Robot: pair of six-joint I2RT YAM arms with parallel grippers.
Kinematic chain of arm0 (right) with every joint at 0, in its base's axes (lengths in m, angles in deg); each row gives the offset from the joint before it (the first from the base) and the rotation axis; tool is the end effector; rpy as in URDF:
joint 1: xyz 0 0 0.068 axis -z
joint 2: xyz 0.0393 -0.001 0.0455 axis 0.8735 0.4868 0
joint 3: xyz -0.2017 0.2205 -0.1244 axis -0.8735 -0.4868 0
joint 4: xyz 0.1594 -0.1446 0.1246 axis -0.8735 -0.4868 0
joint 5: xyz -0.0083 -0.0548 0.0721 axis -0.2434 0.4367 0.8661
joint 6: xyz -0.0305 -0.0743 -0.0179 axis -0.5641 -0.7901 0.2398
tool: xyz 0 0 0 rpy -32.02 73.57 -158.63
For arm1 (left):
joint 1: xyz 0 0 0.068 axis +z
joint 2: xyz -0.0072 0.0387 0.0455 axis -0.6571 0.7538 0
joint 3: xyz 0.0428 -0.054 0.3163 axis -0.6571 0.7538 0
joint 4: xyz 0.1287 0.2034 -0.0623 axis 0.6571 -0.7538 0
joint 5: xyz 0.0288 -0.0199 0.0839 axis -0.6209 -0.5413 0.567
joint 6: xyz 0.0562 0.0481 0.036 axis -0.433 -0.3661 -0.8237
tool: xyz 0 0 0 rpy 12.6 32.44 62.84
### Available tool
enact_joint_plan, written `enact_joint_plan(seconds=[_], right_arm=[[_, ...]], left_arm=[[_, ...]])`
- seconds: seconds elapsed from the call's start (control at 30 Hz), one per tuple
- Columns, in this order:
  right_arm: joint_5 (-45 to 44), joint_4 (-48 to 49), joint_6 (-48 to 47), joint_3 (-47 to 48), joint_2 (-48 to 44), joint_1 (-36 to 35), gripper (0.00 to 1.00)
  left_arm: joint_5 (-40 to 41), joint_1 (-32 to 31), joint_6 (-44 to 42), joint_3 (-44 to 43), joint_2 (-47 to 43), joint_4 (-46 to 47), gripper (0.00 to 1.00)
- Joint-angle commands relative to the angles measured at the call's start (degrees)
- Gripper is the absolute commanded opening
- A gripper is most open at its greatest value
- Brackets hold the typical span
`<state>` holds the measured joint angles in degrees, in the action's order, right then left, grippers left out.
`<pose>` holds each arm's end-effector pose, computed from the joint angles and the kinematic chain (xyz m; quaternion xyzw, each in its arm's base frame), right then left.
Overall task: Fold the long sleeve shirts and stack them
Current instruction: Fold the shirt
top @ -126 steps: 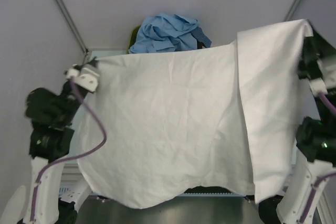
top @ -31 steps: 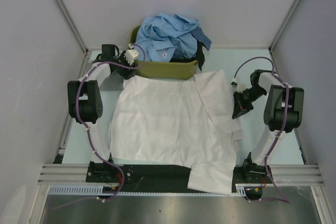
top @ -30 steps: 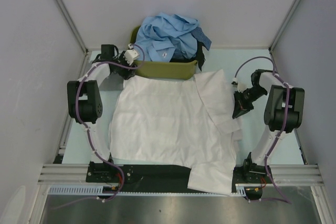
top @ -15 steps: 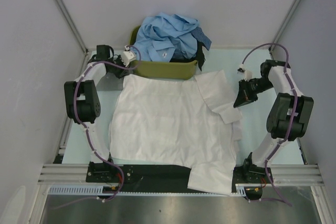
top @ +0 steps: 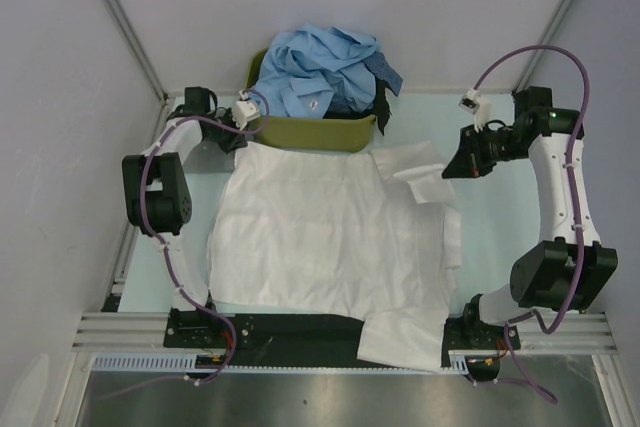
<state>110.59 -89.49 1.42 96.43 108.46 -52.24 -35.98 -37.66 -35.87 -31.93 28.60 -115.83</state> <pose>0.2630 0.0149 0.3936 -0.2648 0.8599 0.3294 0.2864 0.4757 -0.0144 0.2335 0.4701 0.7852 -0.1334 0.3805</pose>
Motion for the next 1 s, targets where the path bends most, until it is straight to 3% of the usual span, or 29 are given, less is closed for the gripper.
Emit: enact_joint_plan(seconds=[0.0,0.1,0.27,0.73,0.9,0.97], right_arm=[[1.7,-4.7,1.6,0.5,-0.3,-1.2,0.0],[1.5,-3.9,2.2,0.3,-0.5,-1.6,0.0],[2.0,-4.7,2.6,2.0,-0.4,-1.7,0.0],[2.2,-6.1,5.6,6.3,-2.1,-1.9,0.0],[2.5,-6.3,7.2,7.1,-3.6,-1.9,0.0],[2.9,-6.2,7.7,7.5,-4.0,-1.9,0.0]], left_arm=[[-1.6,0.8,0.7,-1.7,-1.7,2.2,0.39],[-2.4,1.9,3.3,-2.3,0.1,3.6,0.56],[-4.9,3.8,8.6,-2.9,1.0,7.4,0.59],[-7.7,4.1,8.1,-6.9,5.6,2.9,0.56],[-8.7,3.9,5.0,-8.8,7.1,-1.5,0.49],[-9.1,3.8,3.7,-10.4,7.8,-4.9,0.38]])
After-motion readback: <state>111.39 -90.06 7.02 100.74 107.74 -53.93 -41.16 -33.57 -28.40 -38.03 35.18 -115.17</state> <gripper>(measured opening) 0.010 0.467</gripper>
